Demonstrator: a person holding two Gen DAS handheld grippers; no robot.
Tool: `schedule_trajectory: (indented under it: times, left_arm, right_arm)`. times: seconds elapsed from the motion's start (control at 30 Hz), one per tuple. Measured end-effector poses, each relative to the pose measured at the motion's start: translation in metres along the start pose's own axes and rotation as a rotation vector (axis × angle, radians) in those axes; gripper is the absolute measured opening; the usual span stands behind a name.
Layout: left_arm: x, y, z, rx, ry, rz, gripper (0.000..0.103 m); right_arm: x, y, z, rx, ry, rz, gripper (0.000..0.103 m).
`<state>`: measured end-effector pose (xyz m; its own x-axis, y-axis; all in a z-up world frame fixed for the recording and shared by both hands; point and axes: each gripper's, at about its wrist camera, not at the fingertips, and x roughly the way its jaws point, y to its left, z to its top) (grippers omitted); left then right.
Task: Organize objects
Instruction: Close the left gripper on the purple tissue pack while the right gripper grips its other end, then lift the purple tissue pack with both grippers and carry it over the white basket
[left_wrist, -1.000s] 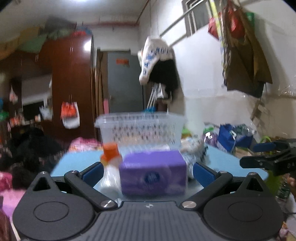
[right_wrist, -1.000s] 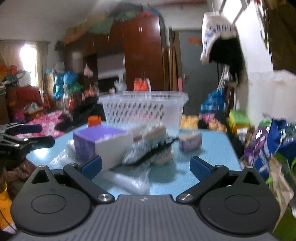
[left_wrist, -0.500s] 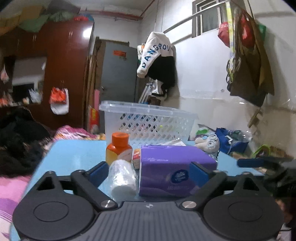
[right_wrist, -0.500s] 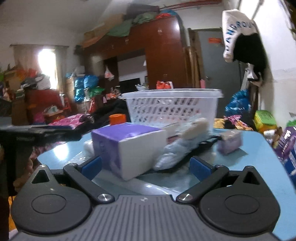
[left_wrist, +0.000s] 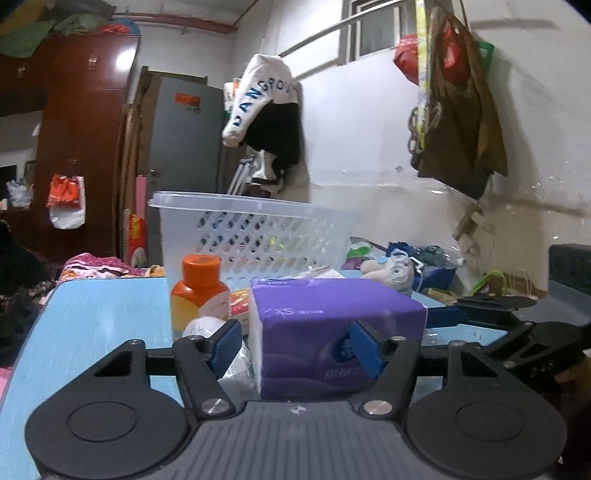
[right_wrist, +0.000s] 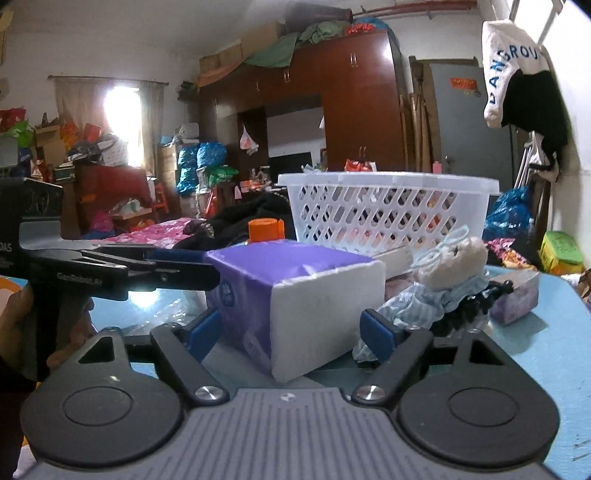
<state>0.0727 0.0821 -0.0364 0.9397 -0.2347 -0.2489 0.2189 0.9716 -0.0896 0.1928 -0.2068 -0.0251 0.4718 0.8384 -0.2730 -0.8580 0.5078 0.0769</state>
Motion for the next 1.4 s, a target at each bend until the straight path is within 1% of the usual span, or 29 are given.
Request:
schedule_trajectory:
  times: [0.03,0.07,0.1,0.17,0.23,0.27,0.3,0.33,0.5,0.67,0.8,0.9,0.93,1.03,1.1,1.13,1.17,1.3,1.4]
  left_arm:
    - [0.000,0.001,0.000,-0.005,0.001,-0.012,0.062]
    - [0.002,0.001,-0.001,-0.006,0.002,-0.024,0.060]
    - [0.002,0.001,-0.002,-0.003,0.001,-0.022,0.058]
    - [0.000,0.001,-0.002,0.003,0.001,-0.021,0.052]
    - [-0.003,0.003,-0.002,0.002,0.002,-0.027,0.041]
    - [-0.004,0.004,-0.003,-0.004,0.001,-0.035,0.039]
    - [-0.006,0.005,-0.003,-0.007,-0.002,-0.043,0.034]
    - [-0.007,0.005,-0.004,-0.008,-0.005,-0.049,0.033]
    - [-0.013,-0.003,-0.006,0.032,-0.015,-0.053,0.031]
    - [-0.019,0.000,-0.010,0.054,-0.018,-0.101,0.030]
    - [-0.015,0.009,-0.015,0.035,0.002,-0.135,0.031]
    - [-0.009,0.010,-0.018,0.035,0.006,-0.137,0.038]
    - [-0.007,0.011,-0.019,0.031,0.004,-0.143,0.040]
    - [-0.003,0.015,-0.018,0.013,0.005,-0.170,0.041]
    - [0.000,0.018,-0.018,-0.006,0.015,-0.187,0.040]
    - [0.001,0.018,-0.018,-0.008,0.019,-0.190,0.038]
    - [0.001,0.018,-0.018,-0.013,0.016,-0.192,0.038]
    - [-0.003,0.009,-0.018,0.018,0.001,-0.164,0.035]
    - [-0.012,0.003,-0.015,0.037,-0.026,-0.161,0.033]
  right_arm:
    - [0.002,-0.002,0.000,0.003,0.009,0.009,0.072]
    - [0.002,-0.003,-0.001,0.006,0.015,0.016,0.065]
    - [0.001,-0.005,-0.002,0.008,0.021,0.023,0.062]
    - [-0.001,-0.006,-0.003,-0.001,0.018,0.014,0.058]
    - [-0.002,-0.008,-0.004,-0.006,0.013,0.016,0.055]
    - [-0.005,-0.009,-0.004,-0.004,0.008,0.020,0.053]
    - [-0.008,-0.011,-0.005,-0.003,0.004,0.021,0.052]
    - [-0.010,-0.012,-0.005,-0.007,-0.002,0.021,0.050]
    - [-0.013,-0.010,-0.006,-0.053,-0.013,0.012,0.046]
    - [-0.017,-0.015,-0.007,-0.069,-0.015,0.038,0.043]
    - [-0.016,-0.021,-0.005,-0.068,0.001,0.069,0.040]
    - [-0.013,-0.026,-0.001,-0.070,0.017,0.095,0.042]
    - [-0.011,-0.027,0.000,-0.073,0.022,0.104,0.045]
    - [-0.004,-0.031,0.002,-0.089,0.056,0.134,0.052]
    - [-0.001,-0.034,0.004,-0.080,0.054,0.144,0.053]
    - [0.000,-0.035,0.005,-0.078,0.049,0.139,0.051]
    - [0.001,-0.035,0.005,-0.085,0.040,0.122,0.047]
    - [-0.009,-0.026,0.001,-0.128,-0.009,0.092,0.046]
    - [-0.021,-0.022,0.005,-0.150,-0.056,0.080,0.045]
